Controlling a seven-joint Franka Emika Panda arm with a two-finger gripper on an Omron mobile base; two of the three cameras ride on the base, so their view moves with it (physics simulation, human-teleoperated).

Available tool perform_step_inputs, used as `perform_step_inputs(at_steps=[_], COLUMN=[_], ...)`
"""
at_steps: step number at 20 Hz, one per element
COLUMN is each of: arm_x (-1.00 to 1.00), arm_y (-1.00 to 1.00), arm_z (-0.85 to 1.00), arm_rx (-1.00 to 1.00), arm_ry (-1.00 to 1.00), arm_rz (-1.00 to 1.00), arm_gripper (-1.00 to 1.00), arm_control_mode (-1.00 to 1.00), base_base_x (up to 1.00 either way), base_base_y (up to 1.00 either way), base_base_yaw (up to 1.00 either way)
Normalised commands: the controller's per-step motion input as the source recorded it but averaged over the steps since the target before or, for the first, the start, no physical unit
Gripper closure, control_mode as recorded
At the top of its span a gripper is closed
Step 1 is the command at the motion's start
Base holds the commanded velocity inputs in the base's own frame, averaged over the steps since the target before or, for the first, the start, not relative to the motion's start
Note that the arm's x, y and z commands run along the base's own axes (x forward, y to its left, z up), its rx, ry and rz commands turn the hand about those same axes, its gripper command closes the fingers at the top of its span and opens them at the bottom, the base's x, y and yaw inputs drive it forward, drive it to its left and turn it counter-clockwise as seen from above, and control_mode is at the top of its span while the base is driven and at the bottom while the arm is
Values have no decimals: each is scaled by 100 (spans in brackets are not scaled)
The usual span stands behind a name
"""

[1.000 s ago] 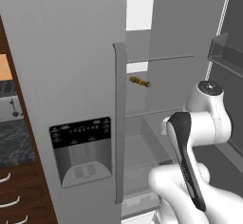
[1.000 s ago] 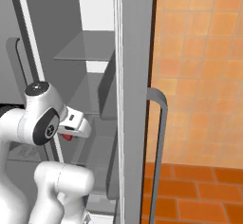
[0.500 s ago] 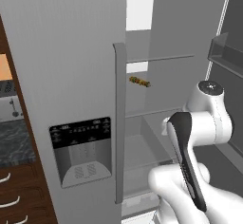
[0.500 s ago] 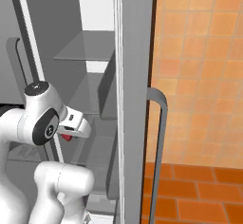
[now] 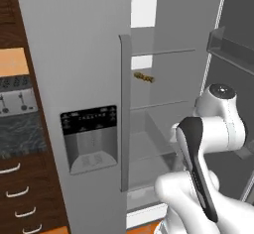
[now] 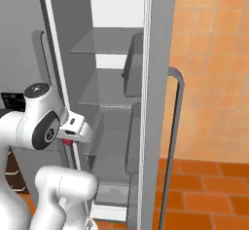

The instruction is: Take the strawberry from the fridge and place it on top of the pancake, located on the dining counter.

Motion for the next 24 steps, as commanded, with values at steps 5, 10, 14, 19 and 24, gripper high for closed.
perform_step_inputs(at_steps=[5,10,14,19,24], arm_x=[0,0,0,0,0], arm_y=[0,0,0,0,0], arm_z=[0,0,0,0,0], arm_rx=[0,0,0,0,0], arm_ry=[0,0,0,0,0], arm_rz=[0,0,0,0,0], arm_gripper=[100,100,100,100,100], arm_control_mode=[100,100,100,100,100], base_base_x=[-92,-62,-29,-48,-34], base_base_y=[18,6,0,0,-2], base_base_yaw=[-38,-87,-92,-85,-86])
